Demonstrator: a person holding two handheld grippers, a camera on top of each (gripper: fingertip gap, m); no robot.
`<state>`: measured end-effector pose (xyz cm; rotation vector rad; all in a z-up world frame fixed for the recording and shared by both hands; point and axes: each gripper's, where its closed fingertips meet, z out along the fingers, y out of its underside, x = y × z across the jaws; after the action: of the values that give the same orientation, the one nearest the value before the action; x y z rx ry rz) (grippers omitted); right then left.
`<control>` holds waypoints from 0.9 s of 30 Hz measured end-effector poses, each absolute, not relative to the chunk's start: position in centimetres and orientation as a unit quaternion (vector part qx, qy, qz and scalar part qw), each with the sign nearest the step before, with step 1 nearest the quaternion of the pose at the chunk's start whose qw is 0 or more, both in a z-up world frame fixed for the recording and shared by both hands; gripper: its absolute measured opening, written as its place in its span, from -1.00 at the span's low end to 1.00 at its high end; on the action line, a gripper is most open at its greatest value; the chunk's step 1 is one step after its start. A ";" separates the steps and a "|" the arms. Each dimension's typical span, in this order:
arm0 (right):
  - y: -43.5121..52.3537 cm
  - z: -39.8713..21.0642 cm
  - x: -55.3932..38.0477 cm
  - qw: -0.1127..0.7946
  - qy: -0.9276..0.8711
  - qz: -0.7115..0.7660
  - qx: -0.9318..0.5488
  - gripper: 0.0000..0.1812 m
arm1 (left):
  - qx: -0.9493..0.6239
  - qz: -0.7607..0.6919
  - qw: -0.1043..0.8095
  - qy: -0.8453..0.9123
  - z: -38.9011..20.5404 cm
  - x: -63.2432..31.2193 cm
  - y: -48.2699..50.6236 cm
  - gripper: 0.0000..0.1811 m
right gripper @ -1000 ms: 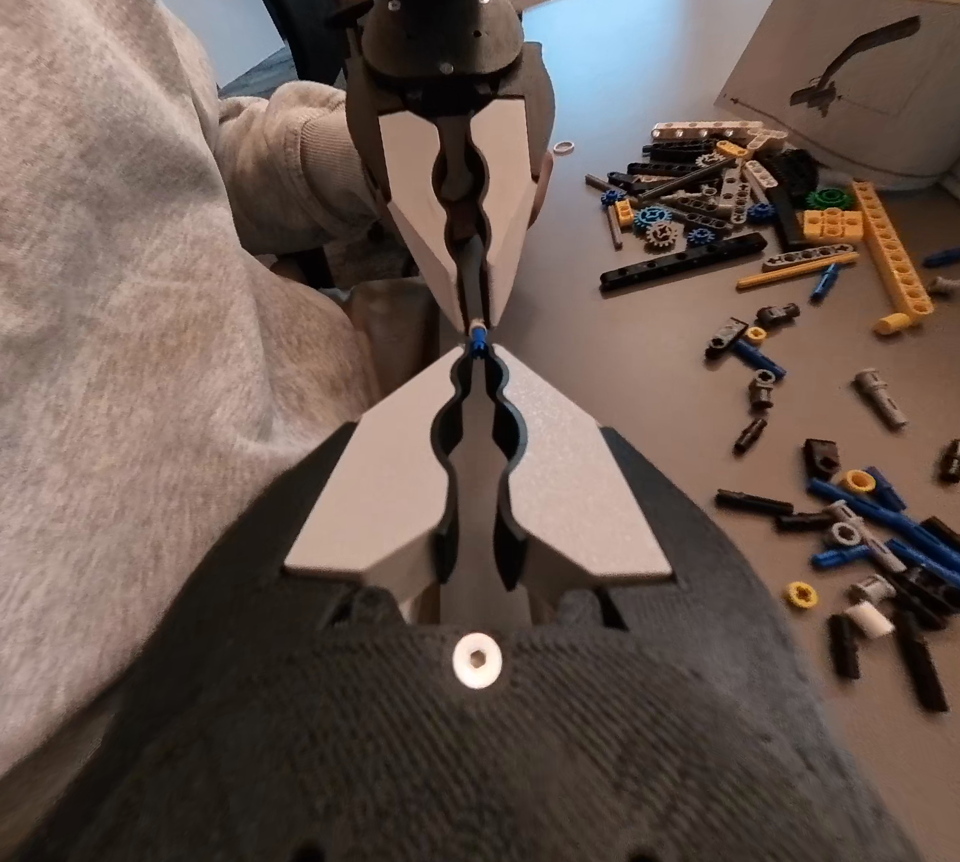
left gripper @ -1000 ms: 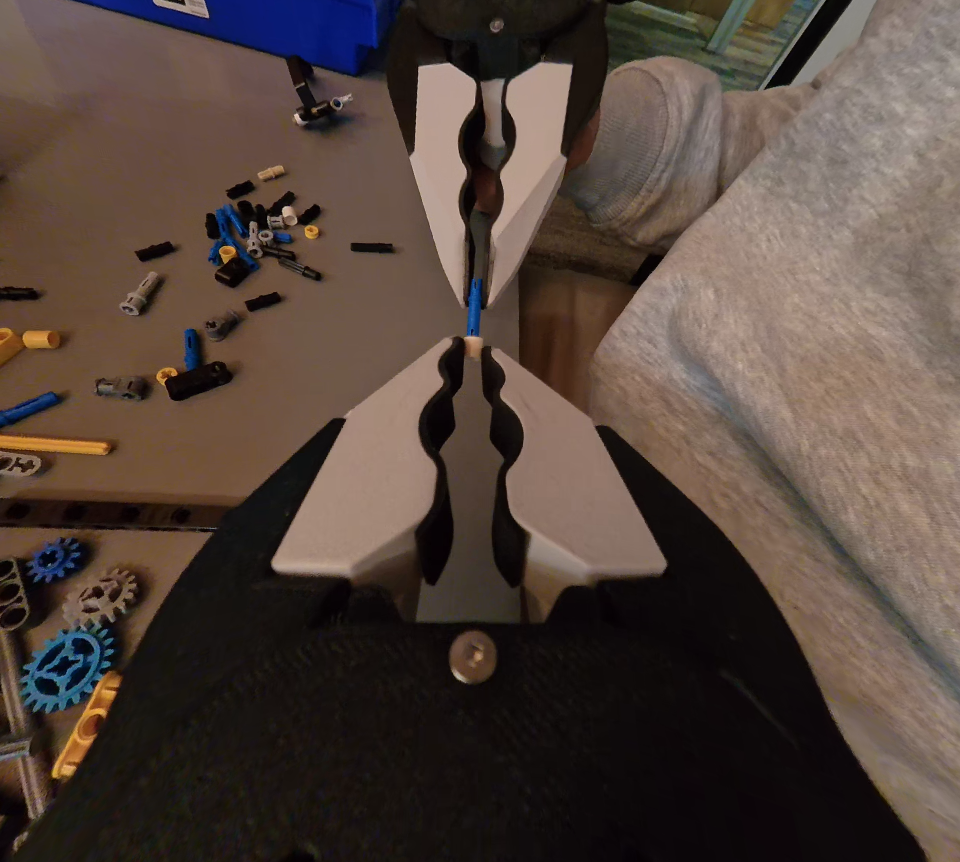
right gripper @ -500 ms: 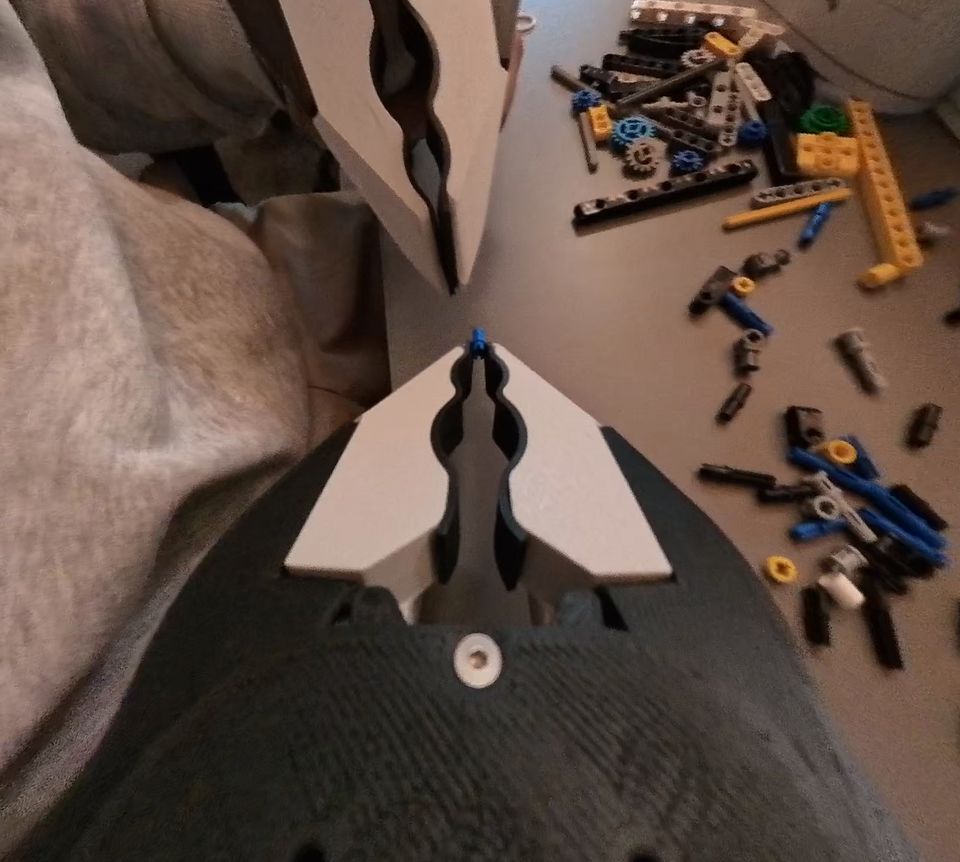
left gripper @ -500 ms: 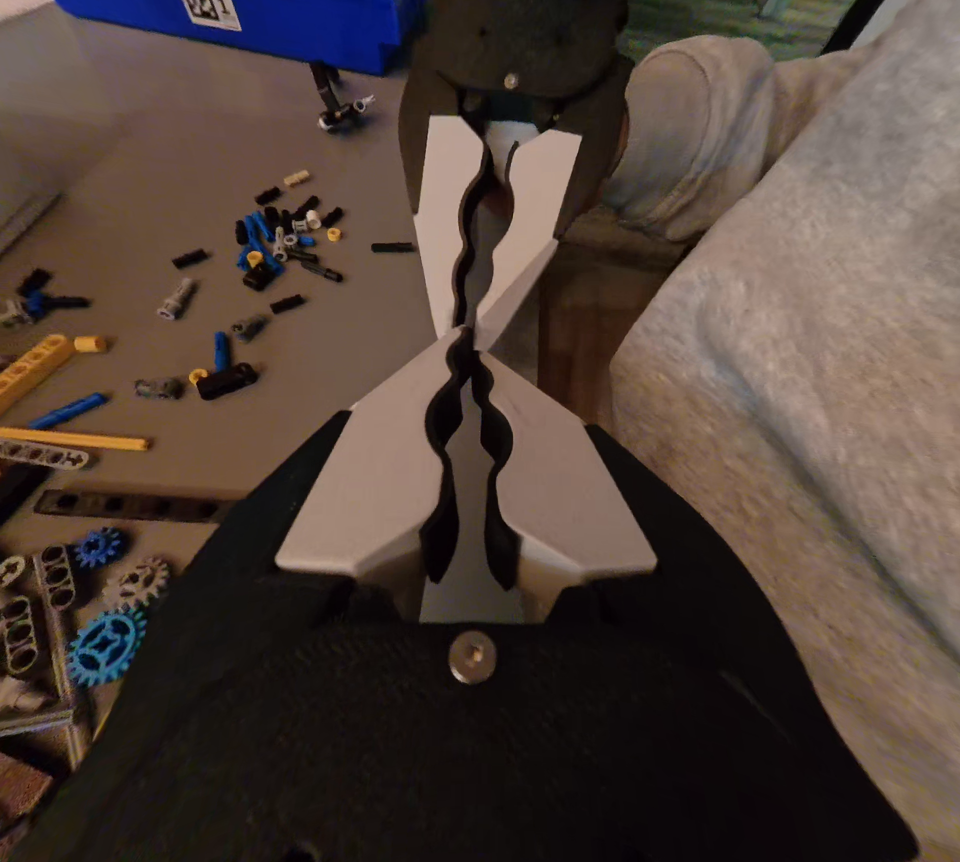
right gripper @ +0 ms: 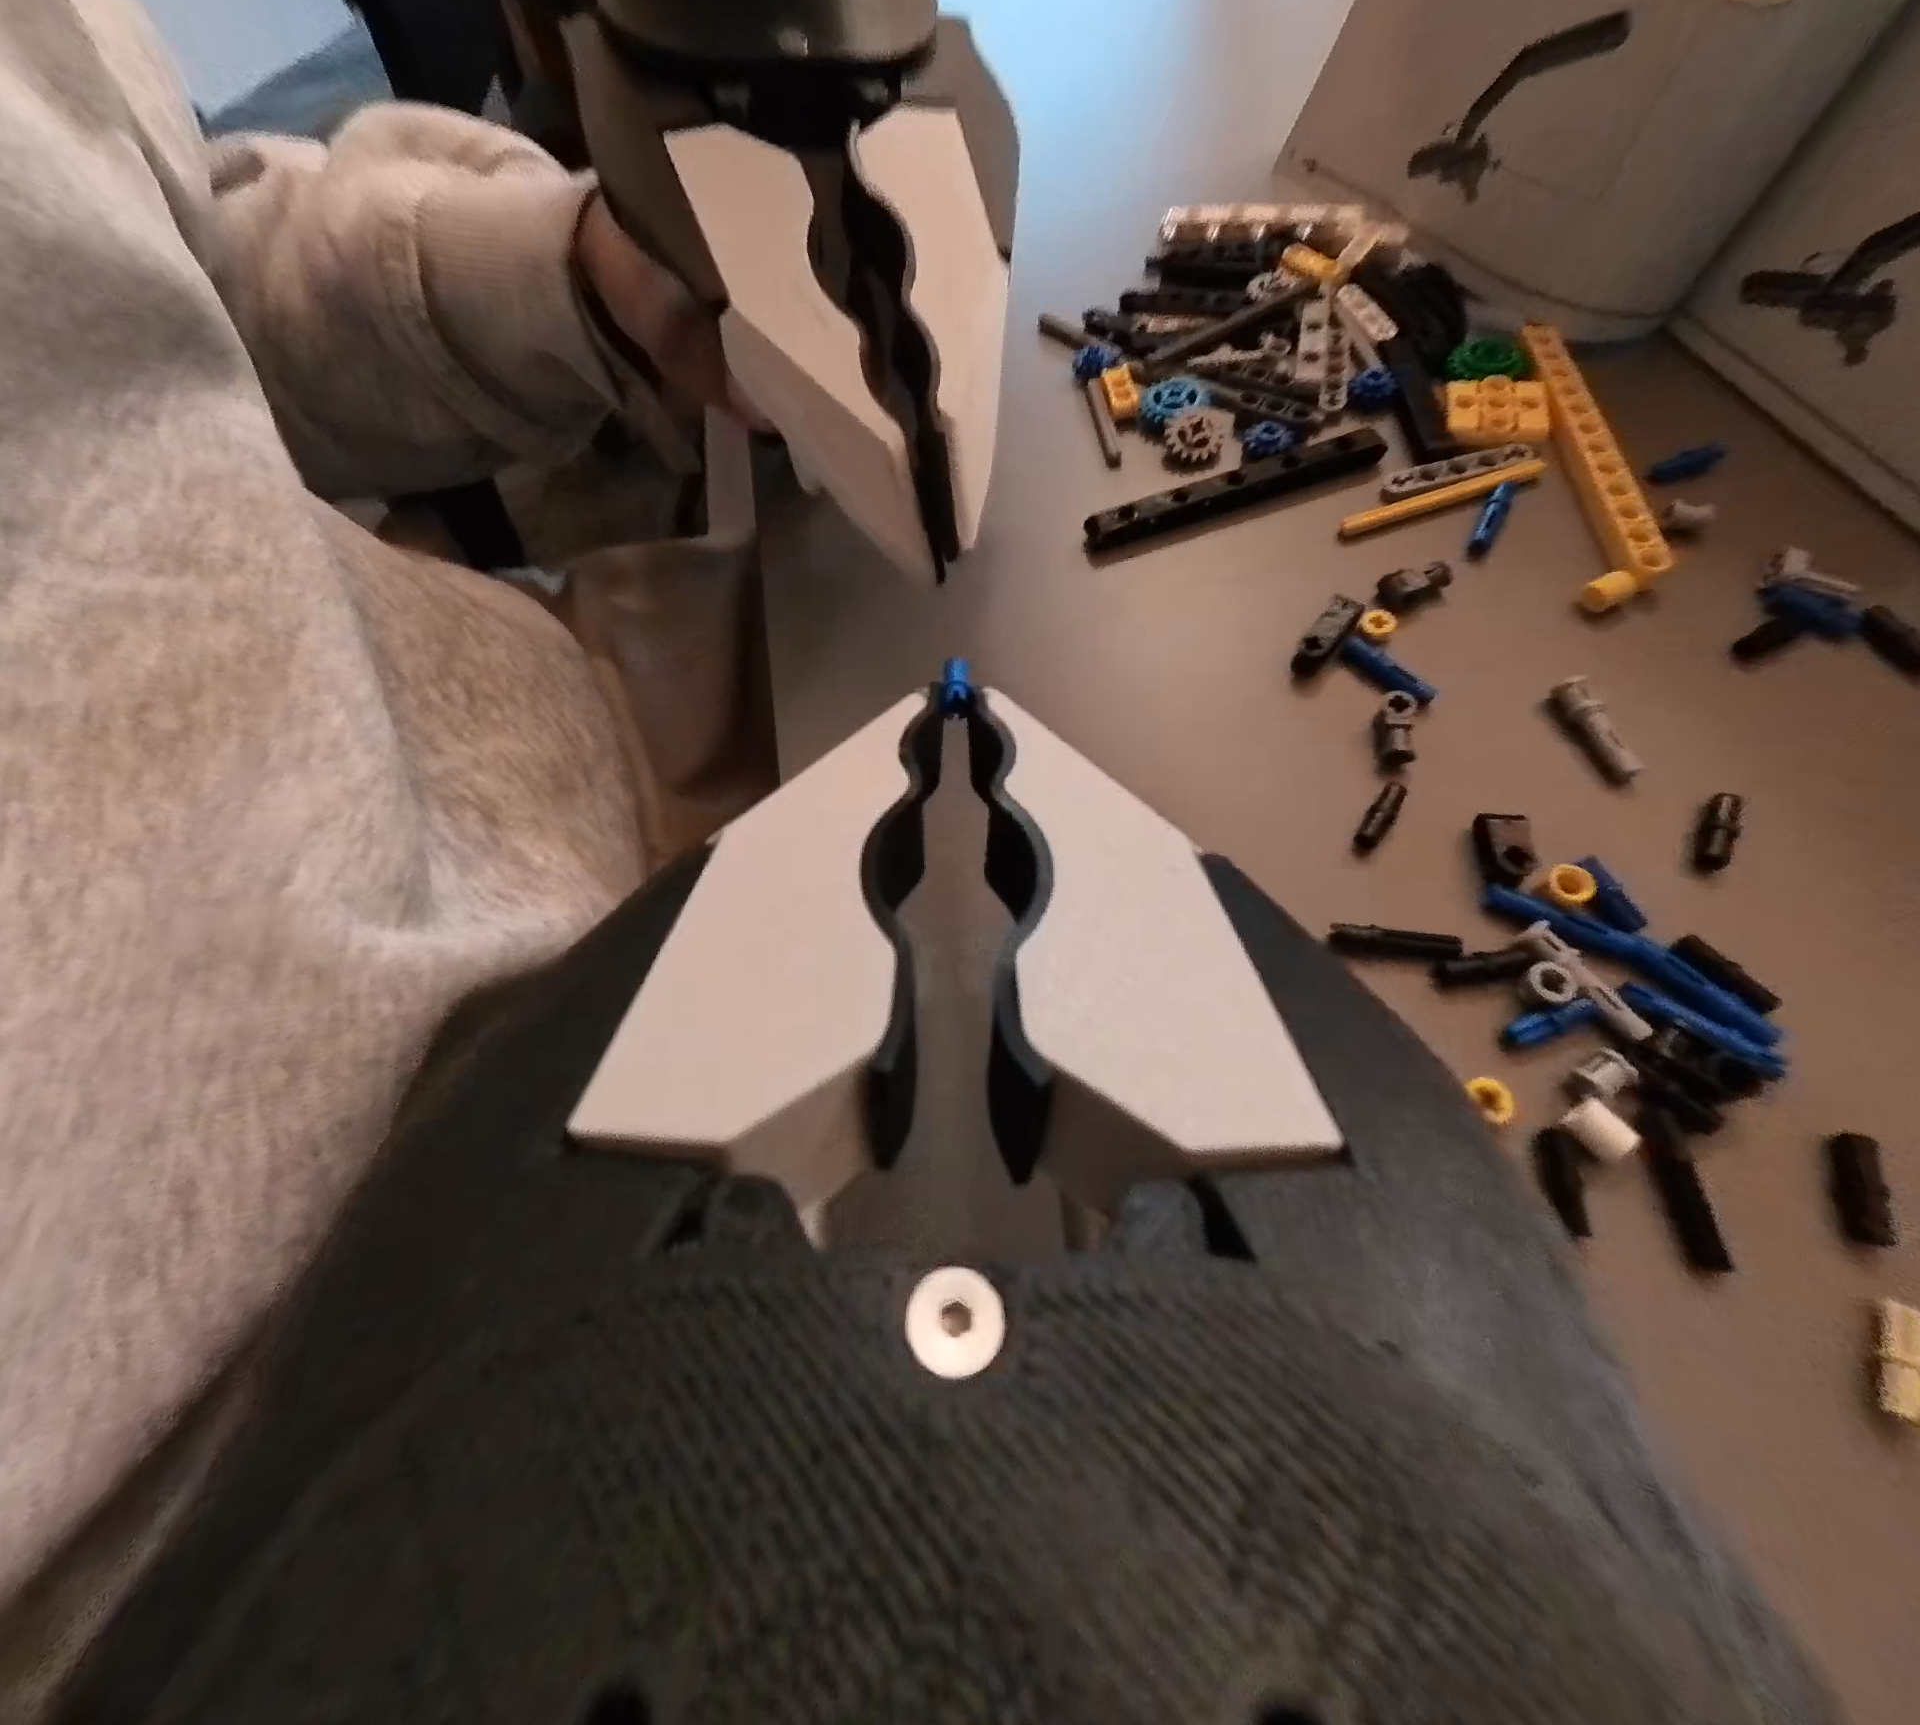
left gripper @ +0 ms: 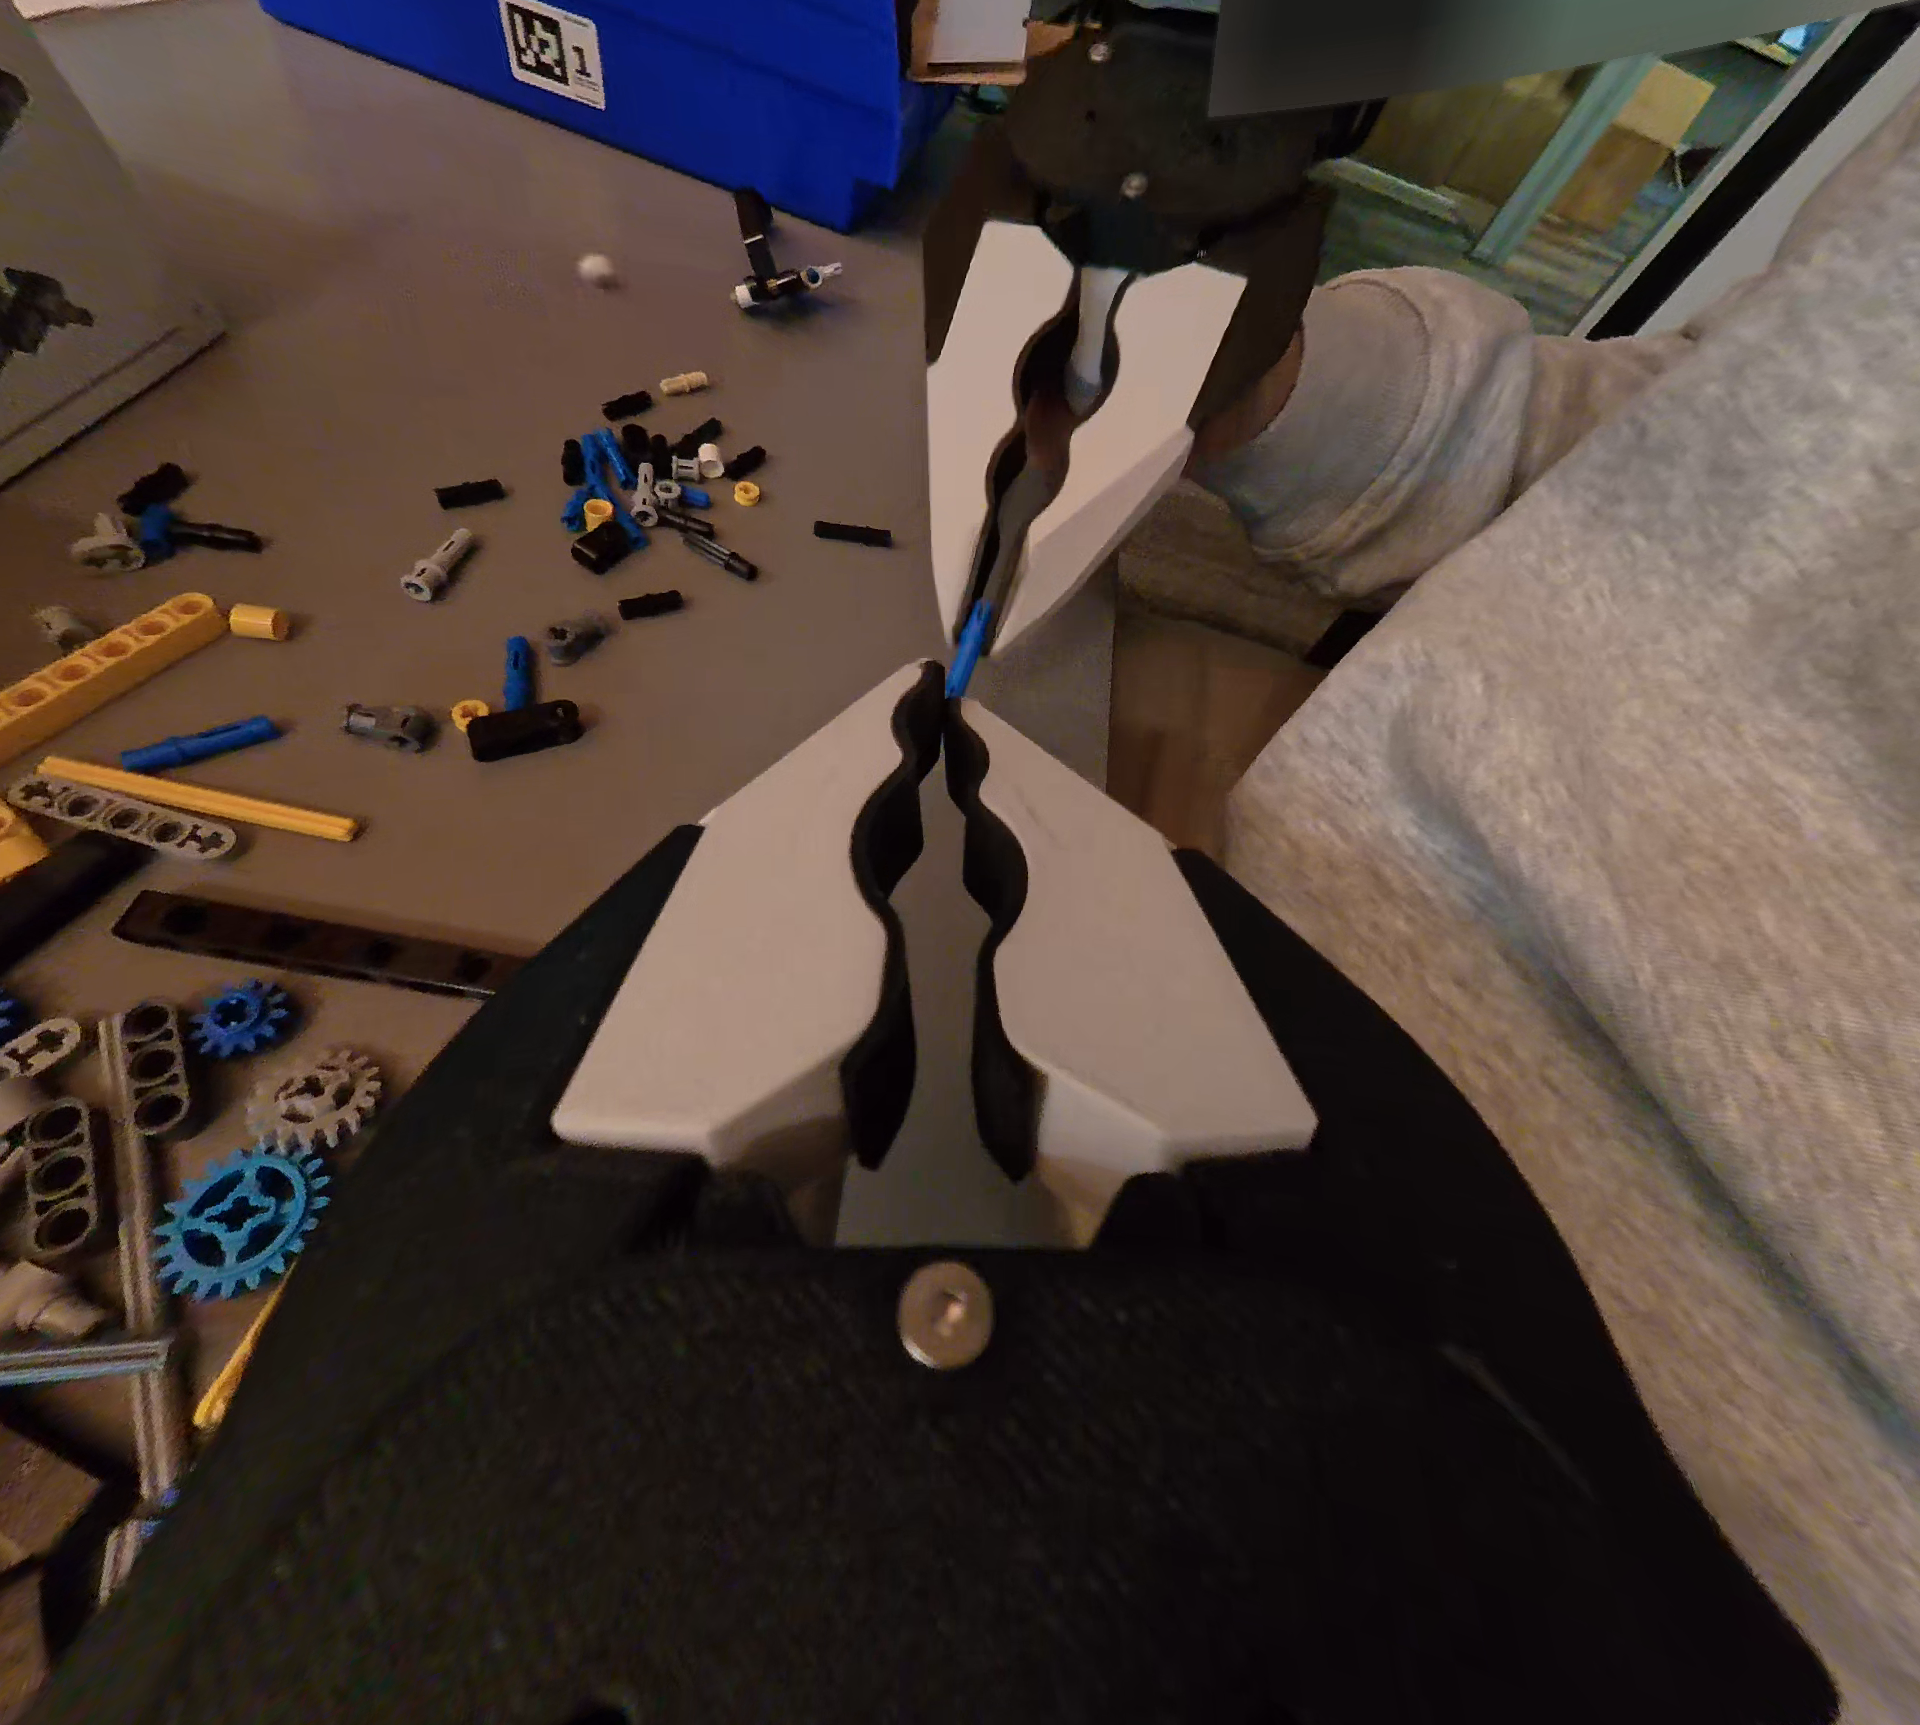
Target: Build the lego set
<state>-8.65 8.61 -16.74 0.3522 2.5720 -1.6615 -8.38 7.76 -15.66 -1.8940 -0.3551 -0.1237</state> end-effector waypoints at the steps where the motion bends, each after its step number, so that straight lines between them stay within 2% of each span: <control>1: 8.8 -16.1 -8.8 0.026 0.826 -0.550 0.119 -0.97 | -0.805 -0.054 0.570 -0.154 -15.6 -8.5 7.7 -1.00; 10: 13.7 -11.9 -8.4 -0.064 0.755 -0.628 0.179 -0.97 | -0.798 -0.015 0.579 -0.167 -15.2 -9.8 9.2 -0.92; 18: 18.7 -9.4 -8.7 -0.066 0.676 -0.699 0.225 -0.97 | -0.788 -0.019 0.598 -0.141 -12.0 -13.3 15.7 -0.83; 22: 19.8 -9.3 -9.1 -0.077 0.670 -0.697 0.242 -0.97 | -0.854 -0.063 0.507 -0.100 -13.5 -16.8 21.4 -0.96; 27: 21.6 -10.0 -10.1 -0.109 0.675 -0.674 0.280 -0.97 | -0.903 -0.132 0.402 -0.075 -17.2 -19.9 27.7 -0.91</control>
<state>-10.14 21.63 -9.96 0.9469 2.2825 -2.2764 -19.93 27.73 -17.23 -2.2810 -0.1891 -0.3348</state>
